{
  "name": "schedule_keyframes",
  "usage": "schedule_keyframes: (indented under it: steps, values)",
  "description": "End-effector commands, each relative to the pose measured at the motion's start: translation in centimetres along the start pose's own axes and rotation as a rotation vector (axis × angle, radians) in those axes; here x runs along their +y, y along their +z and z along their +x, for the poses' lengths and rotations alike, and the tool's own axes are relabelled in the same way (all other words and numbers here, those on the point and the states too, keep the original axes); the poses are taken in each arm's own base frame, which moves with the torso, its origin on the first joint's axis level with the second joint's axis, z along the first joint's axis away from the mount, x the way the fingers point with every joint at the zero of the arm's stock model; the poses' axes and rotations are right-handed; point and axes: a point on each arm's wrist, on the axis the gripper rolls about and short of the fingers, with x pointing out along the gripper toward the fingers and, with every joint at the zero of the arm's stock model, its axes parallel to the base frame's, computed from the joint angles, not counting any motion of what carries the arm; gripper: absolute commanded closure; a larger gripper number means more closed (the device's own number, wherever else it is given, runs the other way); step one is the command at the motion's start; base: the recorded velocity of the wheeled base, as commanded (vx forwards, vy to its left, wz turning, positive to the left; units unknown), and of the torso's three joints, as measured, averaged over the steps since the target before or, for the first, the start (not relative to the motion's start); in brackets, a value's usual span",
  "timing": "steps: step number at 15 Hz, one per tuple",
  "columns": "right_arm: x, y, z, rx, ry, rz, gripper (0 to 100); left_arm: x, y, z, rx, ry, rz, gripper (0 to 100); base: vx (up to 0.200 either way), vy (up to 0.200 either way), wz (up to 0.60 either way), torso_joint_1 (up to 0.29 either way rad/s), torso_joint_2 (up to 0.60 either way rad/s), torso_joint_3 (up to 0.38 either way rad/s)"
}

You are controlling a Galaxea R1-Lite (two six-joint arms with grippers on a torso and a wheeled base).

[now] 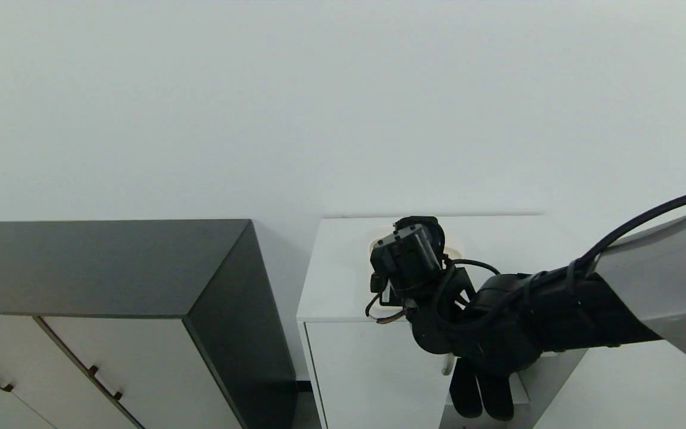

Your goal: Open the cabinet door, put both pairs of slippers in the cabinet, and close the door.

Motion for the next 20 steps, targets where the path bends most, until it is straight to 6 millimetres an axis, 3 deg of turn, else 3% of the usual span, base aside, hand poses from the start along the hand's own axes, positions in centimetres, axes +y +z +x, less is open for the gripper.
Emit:
schedule_keyframes:
  steps: [1,6,16,17,20]
  values:
    - [-0.2,-1.3,2.9,-0.003,-0.039,-0.017,0,0.0,0.0,0.0,0.002,0.0,-0.001,100,0.0,0.0,0.0,0.0,0.0,0.0]
    - [-0.8,-1.2,6.3,-0.089,-0.076,-0.033,0,0.0,0.0,0.0,0.002,0.0,-0.001,100,0.0,0.0,0.0,0.0,0.0,0.0]
    - [-1.4,0.2,10.3,-0.143,-0.123,-0.014,0,0.0,0.0,0.0,0.002,0.0,-0.001,100,0.0,0.0,0.0,0.0,0.0,0.0]
    - [-1.3,0.1,10.6,-0.143,-0.125,-0.02,100,0.0,0.0,0.0,0.002,0.0,-0.001,100,0.0,0.0,0.0,0.0,0.0,0.0]
    - [-1.2,-0.1,10.8,-0.143,-0.125,-0.021,100,0.0,0.0,0.0,0.002,0.0,-0.001,100,0.0,0.0,0.0,0.0,0.0,0.0]
